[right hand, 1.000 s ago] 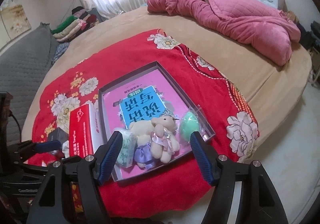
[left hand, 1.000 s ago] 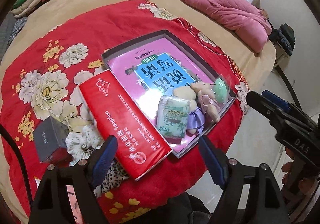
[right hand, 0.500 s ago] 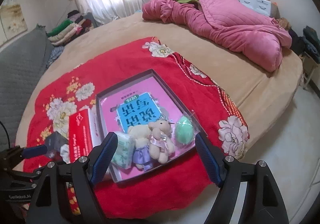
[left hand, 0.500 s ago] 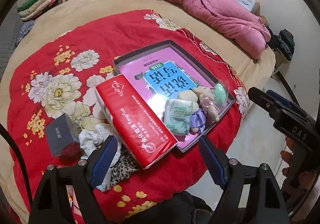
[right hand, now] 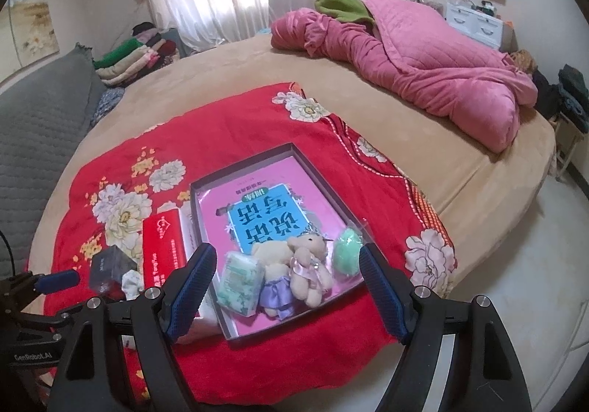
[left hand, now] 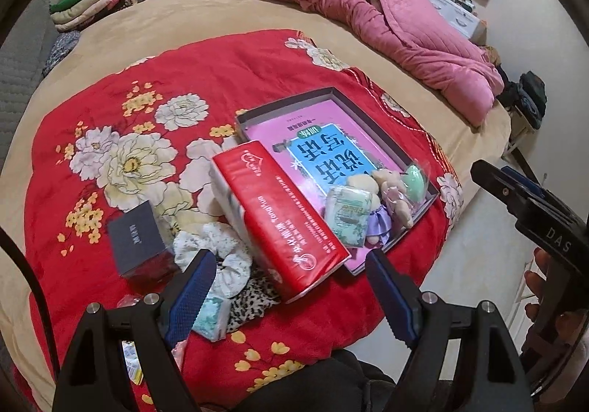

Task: Organize soft objects
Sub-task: 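Move both open tools back over the pile of items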

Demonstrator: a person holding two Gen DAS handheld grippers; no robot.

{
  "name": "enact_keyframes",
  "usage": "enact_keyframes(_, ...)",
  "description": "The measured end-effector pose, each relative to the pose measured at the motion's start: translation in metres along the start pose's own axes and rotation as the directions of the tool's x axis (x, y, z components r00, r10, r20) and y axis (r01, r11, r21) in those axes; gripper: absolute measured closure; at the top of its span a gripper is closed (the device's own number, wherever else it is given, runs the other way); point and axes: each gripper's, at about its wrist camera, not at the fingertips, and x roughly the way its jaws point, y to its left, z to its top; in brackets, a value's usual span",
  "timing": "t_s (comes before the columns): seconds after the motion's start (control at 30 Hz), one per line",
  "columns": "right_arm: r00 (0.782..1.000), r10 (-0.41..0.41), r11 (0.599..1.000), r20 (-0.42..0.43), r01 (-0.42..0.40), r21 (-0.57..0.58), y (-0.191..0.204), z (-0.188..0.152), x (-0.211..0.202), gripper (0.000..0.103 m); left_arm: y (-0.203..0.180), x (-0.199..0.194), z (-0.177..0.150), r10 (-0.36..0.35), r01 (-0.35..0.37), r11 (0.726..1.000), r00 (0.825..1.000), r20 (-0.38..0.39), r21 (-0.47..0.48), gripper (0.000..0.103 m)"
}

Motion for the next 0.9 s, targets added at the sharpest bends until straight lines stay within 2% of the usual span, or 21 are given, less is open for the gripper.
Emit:
enact_keyframes(0.23, 1.000, 0.017, 0.999, 0.012, -0.017, -0.028, 0.017, 0.000, -0.007, 0.022, 0.026, -0.017, -0.007, 0.025, -0.024, 0.999, 1.000, 0.017, -0.034, 0.020)
enact_keyframes(0.37, 0.999, 0.040, 0.999, 0.023, -0.039, -0.035, 0.027, 0.000, -0.010, 0.022, 0.042, -0.030, -0.012, 0.062, -0.060, 0.997, 0.997, 0.037, -0.050, 0.020)
enact_keyframes(0.6, 0.992, 0.120, 0.992, 0.035, -0.118, -0.040, 0.048, 0.000, -0.016, 0.022, 0.079, -0.056, -0.021, 0.092, -0.084, 0.990, 0.993, 0.070, -0.109, 0.020)
enact_keyframes(0.9, 0.986, 0.164, 0.983, 0.042, -0.159, -0.096, 0.073, -0.003, -0.022, 0.022, 0.119, -0.076, -0.034, 0.127, -0.109, 0.975, 0.988, 0.085, -0.193, 0.020)
